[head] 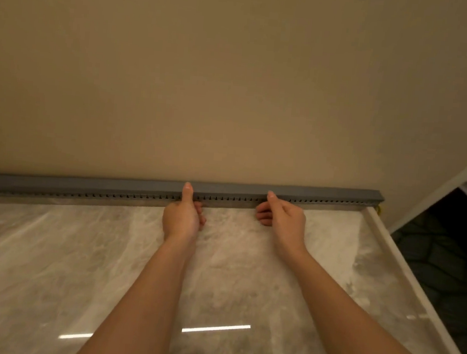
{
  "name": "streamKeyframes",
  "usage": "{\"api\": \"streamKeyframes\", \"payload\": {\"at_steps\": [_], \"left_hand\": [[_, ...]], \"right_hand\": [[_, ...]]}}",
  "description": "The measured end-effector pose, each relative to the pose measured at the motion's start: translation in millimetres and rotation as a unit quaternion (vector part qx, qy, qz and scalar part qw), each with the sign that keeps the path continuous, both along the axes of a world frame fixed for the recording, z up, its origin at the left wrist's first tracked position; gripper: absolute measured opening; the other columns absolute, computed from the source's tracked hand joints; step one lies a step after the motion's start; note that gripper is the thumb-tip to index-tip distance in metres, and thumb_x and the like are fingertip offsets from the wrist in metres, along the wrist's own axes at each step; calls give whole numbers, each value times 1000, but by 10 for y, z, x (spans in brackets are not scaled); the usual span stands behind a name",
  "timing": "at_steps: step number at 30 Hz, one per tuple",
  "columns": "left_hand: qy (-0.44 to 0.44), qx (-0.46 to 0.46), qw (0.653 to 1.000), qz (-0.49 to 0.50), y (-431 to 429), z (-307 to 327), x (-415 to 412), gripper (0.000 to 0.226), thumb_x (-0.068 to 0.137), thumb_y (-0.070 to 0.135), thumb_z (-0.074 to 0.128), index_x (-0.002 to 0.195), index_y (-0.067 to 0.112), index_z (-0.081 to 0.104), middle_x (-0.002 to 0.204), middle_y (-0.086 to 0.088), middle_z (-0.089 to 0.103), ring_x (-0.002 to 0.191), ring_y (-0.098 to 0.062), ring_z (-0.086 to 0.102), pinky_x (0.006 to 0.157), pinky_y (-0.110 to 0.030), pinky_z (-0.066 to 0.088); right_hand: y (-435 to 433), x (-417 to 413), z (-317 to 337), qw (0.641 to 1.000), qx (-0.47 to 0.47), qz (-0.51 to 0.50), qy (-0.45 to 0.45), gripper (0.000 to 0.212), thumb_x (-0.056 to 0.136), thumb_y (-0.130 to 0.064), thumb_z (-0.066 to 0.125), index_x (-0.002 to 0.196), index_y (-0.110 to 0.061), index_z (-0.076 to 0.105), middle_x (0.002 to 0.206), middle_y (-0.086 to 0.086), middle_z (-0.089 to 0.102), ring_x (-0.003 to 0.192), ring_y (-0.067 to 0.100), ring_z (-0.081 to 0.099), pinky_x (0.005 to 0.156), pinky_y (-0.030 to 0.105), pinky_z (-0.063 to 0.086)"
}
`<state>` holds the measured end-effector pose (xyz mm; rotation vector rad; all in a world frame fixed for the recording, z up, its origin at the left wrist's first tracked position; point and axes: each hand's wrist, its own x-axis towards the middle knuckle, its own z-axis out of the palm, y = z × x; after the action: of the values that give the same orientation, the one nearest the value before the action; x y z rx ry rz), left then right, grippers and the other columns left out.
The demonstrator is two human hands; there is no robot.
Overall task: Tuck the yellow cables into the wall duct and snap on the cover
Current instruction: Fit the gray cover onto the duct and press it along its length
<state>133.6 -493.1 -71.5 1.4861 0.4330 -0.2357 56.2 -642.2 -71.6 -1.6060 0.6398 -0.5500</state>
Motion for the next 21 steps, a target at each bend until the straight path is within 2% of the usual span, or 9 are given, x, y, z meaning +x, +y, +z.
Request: {"api": "streamKeyframes", "payload": {"at_steps": [3,6,9,11,13,18,19,21], "left_hand": [[-6,-1,1000,11,-64,-12,-24,54,91,49,48,58,6,55,47,-5,50,38,-16,45,44,-28,40],[-5,9,1000,27,-11,9,24,55,91,49,49,58,6,55,44,-4,50,35,-15,43,43,-26,38],[-3,13,998,55,-86,26,-10,55,92,49,46,60,5,53,39,-2,50,30,-13,42,40,-24,37],[-10,33,998,61,-154,51,-43,55,94,50,42,62,6,51,54,-9,52,39,-19,45,45,-27,43],[-2,64,997,49,-294,93,-124,53,94,51,40,70,5,53,66,-12,56,45,-23,50,51,-32,49],[49,14,997,-49,-829,223,-409,52,89,52,48,78,4,61,69,-9,62,45,-20,55,38,-23,50],[53,3,997,-65,-969,228,-472,51,89,53,48,79,4,62,70,-9,63,47,-20,55,40,-24,51],[50,-14,996,-66,-1186,234,-555,50,90,52,47,80,5,61,68,-8,61,47,-19,55,41,-23,51]], "right_hand": [[-377,-126,27,1000,-4,-12,16,41,94,-30,53,60,-12,68,60,8,66,54,17,59,53,27,50],[-483,-120,12,1000,7,-1,29,43,94,-29,52,58,-10,67,59,8,65,51,16,57,51,25,50],[-568,-122,-1,999,16,34,27,43,94,-26,52,59,-10,68,61,9,67,53,15,59,57,27,52],[-591,-103,7,998,29,43,23,42,94,-25,52,60,-8,70,63,11,68,56,17,61,61,29,54],[-639,-95,10,996,49,67,20,42,95,-23,51,61,-5,69,64,13,67,57,18,61,61,28,53],[-690,-69,69,986,95,130,41,43,96,-22,48,67,2,68,62,14,64,50,14,57,51,22,49],[-718,-76,84,983,101,146,48,42,97,-22,46,72,4,68,67,17,66,52,15,59,52,21,49],[-748,-114,112,976,82,193,64,42,99,-25,42,85,3,68,83,23,68,69,23,65,65,28,54]]}}
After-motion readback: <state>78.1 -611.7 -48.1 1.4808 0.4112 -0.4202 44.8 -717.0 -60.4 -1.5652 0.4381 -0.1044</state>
